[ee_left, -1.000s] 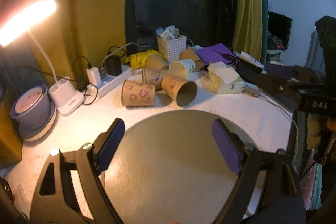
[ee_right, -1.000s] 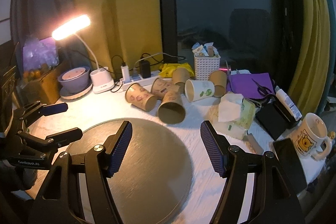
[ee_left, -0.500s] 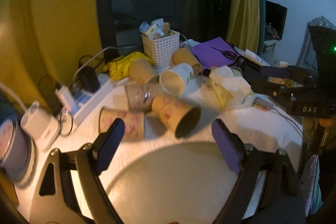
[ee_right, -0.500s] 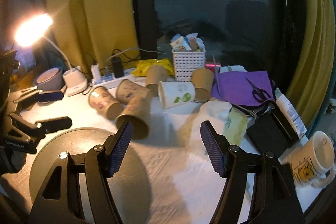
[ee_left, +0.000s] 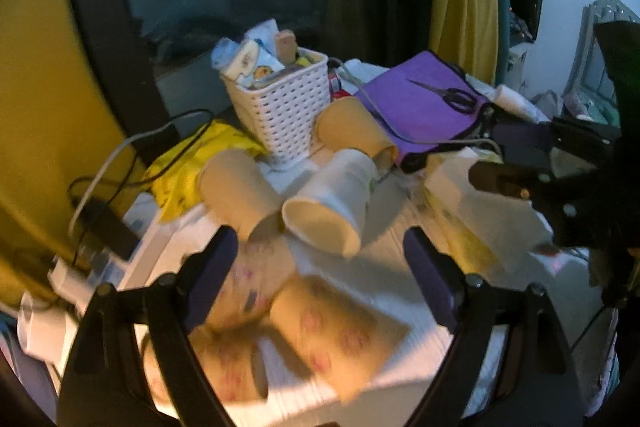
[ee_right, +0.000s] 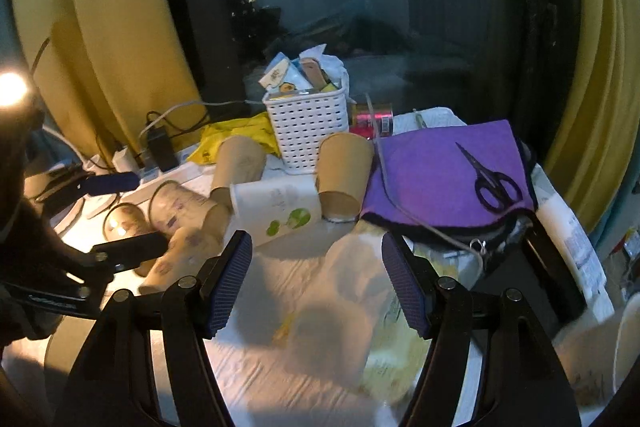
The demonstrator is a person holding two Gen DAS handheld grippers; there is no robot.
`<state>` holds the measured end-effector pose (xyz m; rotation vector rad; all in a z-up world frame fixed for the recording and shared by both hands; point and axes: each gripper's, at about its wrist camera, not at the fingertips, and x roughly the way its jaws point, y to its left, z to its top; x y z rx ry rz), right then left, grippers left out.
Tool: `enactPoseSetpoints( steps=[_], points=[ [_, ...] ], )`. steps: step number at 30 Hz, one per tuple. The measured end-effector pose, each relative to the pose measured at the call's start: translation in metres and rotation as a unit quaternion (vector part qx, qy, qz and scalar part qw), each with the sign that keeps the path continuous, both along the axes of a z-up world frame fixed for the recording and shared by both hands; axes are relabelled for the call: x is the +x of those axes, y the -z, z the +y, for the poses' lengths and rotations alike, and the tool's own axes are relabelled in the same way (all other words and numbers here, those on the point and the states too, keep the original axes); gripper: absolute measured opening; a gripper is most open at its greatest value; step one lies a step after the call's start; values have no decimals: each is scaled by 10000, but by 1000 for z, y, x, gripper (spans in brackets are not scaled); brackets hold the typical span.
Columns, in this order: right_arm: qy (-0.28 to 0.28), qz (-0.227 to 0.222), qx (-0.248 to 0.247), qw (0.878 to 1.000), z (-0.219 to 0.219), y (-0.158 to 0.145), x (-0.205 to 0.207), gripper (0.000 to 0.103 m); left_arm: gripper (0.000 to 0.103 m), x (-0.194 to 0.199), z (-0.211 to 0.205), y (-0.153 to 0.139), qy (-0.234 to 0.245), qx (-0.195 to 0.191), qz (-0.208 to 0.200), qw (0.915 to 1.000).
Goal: Flip cup upright
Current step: 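Move the right tool toward the tipped white leaf-print paper cup, then close the right gripper around the white cup's body and lift it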
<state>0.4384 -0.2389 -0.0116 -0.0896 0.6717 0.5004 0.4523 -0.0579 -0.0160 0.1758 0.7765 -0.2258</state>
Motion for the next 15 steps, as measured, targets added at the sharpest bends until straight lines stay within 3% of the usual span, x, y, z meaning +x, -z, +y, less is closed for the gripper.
enactPoseSetpoints(
  steps=[5, 15],
  points=[
    [140, 286, -3, 9995, -4, 14, 31, 71, 86, 40, -16, 14, 213, 200, 205, 9994],
    [178, 340, 106, 9992, -12, 19, 42, 71, 86, 85, -31, 46, 500, 587, 821, 9936]
  ],
)
